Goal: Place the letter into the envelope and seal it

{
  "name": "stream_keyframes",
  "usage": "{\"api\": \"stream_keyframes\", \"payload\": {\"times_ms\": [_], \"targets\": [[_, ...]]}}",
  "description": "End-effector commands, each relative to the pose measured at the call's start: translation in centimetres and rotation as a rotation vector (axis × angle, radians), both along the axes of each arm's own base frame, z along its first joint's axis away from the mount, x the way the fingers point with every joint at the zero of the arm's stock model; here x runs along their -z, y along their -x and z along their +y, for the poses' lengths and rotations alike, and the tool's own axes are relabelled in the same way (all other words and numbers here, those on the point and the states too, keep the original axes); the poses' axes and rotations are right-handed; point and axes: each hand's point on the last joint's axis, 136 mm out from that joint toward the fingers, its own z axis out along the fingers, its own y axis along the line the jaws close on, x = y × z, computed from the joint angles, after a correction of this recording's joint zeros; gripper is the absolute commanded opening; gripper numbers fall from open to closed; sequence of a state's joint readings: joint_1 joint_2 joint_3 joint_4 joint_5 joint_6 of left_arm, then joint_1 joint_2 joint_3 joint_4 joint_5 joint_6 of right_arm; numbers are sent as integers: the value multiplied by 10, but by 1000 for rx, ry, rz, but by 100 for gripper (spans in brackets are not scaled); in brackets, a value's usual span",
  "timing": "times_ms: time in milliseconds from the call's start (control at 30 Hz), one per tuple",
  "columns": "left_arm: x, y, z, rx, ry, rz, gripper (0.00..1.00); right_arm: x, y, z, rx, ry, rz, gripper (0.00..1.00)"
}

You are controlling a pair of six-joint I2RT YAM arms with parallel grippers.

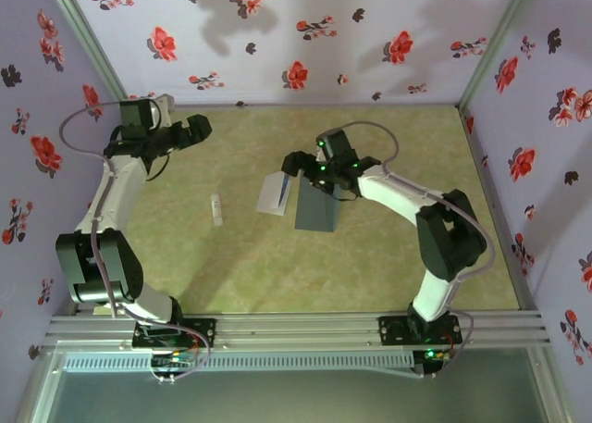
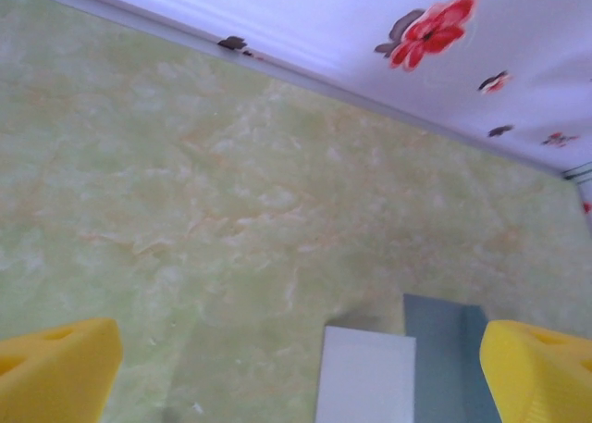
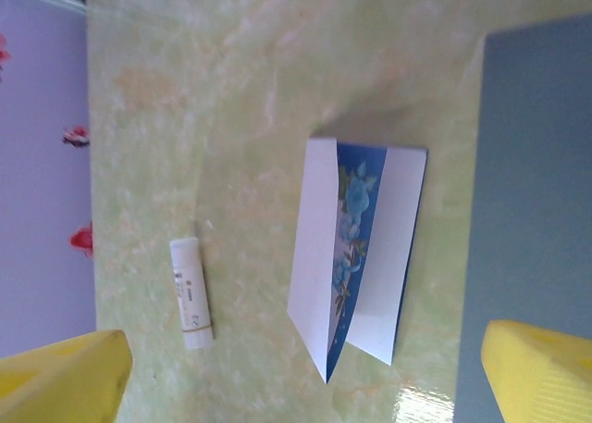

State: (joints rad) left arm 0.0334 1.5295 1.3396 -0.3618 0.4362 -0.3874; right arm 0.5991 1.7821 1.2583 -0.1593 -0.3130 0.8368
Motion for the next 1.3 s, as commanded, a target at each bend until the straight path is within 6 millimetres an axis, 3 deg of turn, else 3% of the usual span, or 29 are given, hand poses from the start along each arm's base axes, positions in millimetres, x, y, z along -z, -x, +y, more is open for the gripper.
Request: {"api": "stream_keyframes", "payload": {"times_ms": [0,267,500,900,1067,1267], "targets": [[-4,-7,-4,36,153,0,100,1,-2,22,14,-41,24,96],[0,-10,5,16,178,20,100,36,3,45,9,-33,112,94],[5,-11,5,16,178,29,100,48,-1,62,-26,-66,128,86],[15,-14,1,15,190,57,100,63,-6,74,-50,-70,157,71],[20,-12,-10,38,167,73,100,68,-7,76,-52,-67,166,56],[26,-10,-29,78,159,88,100,61,-7,76,-56,-80,148,25]]}}
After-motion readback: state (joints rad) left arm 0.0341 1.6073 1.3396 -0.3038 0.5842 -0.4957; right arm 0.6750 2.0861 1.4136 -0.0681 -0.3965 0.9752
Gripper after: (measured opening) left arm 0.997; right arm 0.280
